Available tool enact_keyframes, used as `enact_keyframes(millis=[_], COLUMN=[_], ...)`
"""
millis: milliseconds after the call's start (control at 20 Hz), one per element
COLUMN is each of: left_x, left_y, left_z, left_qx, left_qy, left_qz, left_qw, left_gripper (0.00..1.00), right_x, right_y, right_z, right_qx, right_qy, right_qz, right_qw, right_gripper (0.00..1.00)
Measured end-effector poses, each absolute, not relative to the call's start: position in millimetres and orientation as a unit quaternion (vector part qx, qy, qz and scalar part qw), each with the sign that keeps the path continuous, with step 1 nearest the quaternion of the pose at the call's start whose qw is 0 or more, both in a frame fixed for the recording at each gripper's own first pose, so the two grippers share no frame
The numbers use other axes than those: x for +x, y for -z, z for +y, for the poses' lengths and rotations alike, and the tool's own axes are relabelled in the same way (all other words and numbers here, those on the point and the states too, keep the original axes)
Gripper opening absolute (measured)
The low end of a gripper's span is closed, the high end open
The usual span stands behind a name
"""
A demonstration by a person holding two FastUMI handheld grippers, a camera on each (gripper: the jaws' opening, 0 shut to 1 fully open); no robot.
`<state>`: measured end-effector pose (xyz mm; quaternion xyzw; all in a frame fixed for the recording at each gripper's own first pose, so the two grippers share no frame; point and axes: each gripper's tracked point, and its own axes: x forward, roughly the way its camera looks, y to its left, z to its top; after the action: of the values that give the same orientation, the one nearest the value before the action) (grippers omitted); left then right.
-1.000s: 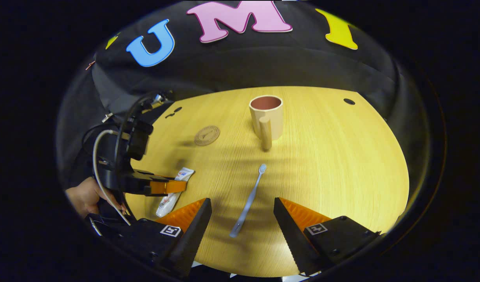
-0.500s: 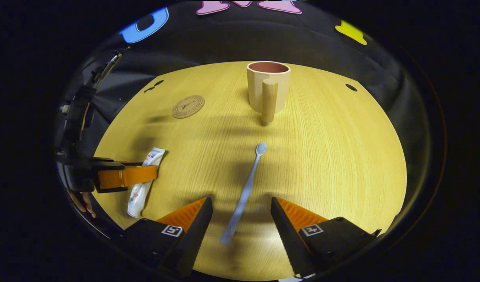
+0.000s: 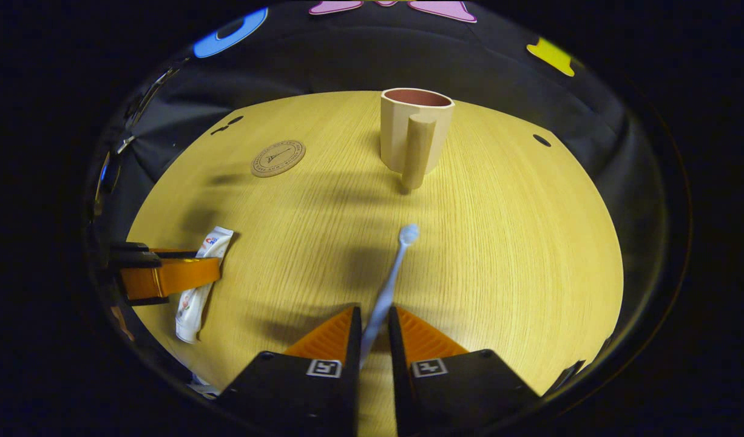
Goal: Put the toothbrush and toothpaste on the desktop into the cup, then pick up the cup and place it on the coaster on the desktop.
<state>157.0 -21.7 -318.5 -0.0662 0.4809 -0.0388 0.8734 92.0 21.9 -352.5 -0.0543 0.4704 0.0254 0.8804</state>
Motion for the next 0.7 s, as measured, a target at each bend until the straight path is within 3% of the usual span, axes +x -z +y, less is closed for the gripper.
enact_keyframes(millis=[300, 350, 400, 700], left_x=[154, 153, 153, 145], left_y=[319, 319, 319, 316], left_z=[-21, -21, -22, -28], left_qx=[-0.051, -0.045, -0.039, -0.07], left_qy=[0.038, 0.037, 0.035, 0.031], left_qz=[0.483, 0.482, 0.481, 0.466], left_qw=[0.873, 0.874, 0.875, 0.882], left_gripper=[0.25, 0.25, 0.25, 0.25], right_x=[91, 90, 90, 94], right_y=[353, 354, 354, 336], right_z=[32, 33, 32, 12], right_qx=[-0.027, -0.021, -0.021, 0.001], right_qy=[-0.089, -0.102, -0.107, -0.112], right_qz=[0.484, 0.486, 0.487, 0.461], right_qw=[0.87, 0.868, 0.867, 0.88], right_gripper=[0.06, 0.11, 0.06, 0.05])
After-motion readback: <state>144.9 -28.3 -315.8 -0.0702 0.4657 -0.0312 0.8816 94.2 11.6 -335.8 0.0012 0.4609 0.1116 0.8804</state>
